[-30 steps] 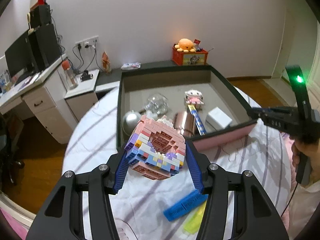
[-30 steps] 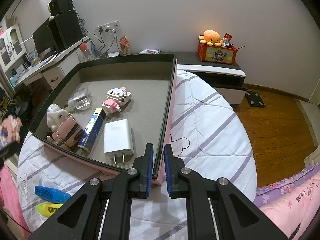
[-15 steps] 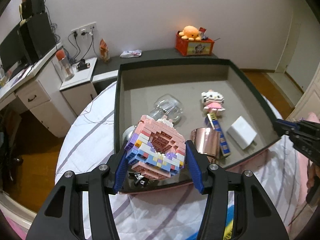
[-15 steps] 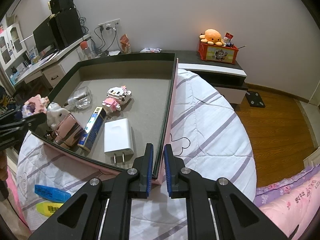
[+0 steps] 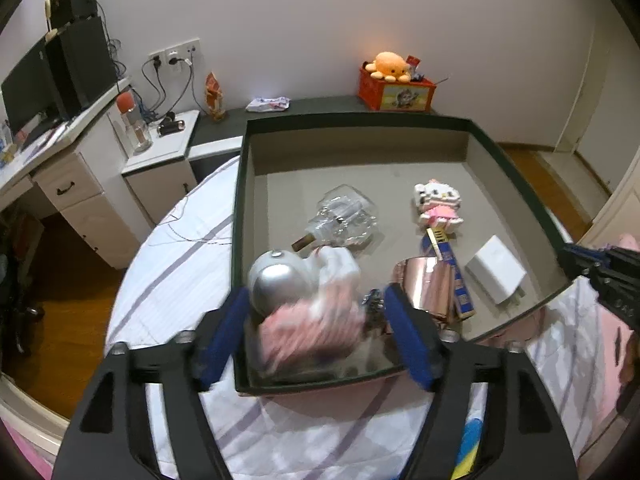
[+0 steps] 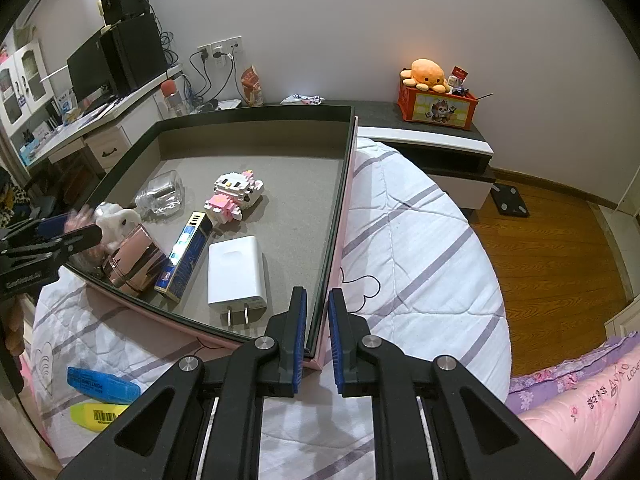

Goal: Organize rigid objects
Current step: 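Lower the block donut into the pink box and open the left tool, then move the left tool to the blue highlighter and grasp it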

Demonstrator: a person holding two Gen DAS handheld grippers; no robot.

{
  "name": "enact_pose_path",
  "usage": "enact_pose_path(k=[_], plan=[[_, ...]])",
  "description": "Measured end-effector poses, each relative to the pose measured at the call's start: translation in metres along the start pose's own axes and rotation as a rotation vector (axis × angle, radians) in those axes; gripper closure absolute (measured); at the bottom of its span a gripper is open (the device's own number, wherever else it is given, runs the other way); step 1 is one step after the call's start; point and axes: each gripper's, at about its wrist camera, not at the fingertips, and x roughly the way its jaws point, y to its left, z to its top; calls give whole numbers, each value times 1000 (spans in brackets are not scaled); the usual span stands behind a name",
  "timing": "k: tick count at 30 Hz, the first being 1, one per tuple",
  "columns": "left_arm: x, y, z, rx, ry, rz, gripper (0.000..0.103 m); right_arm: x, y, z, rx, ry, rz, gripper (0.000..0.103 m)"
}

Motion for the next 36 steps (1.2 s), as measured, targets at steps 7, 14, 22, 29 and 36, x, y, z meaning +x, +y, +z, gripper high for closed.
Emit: enact_pose_path(k=[7, 14, 22, 29, 36], plan=[[-20, -5, -4, 17, -51, 36, 2, 1, 0, 2, -35, 12, 2, 91], [-38, -8, -13, 32, -69, 28, 2, 0, -5, 1, -27, 11, 41, 91], [-56, -17, -39, 70, -83, 26, 2, -3, -7, 0, -33, 7, 61, 91], [-57, -20, -57, 76, -57, 31, 1, -5, -8, -2, -40, 2, 74, 92], [-64, -27, -70, 79, -56, -8, 1, -5, -9, -1, -32, 4, 81, 92]])
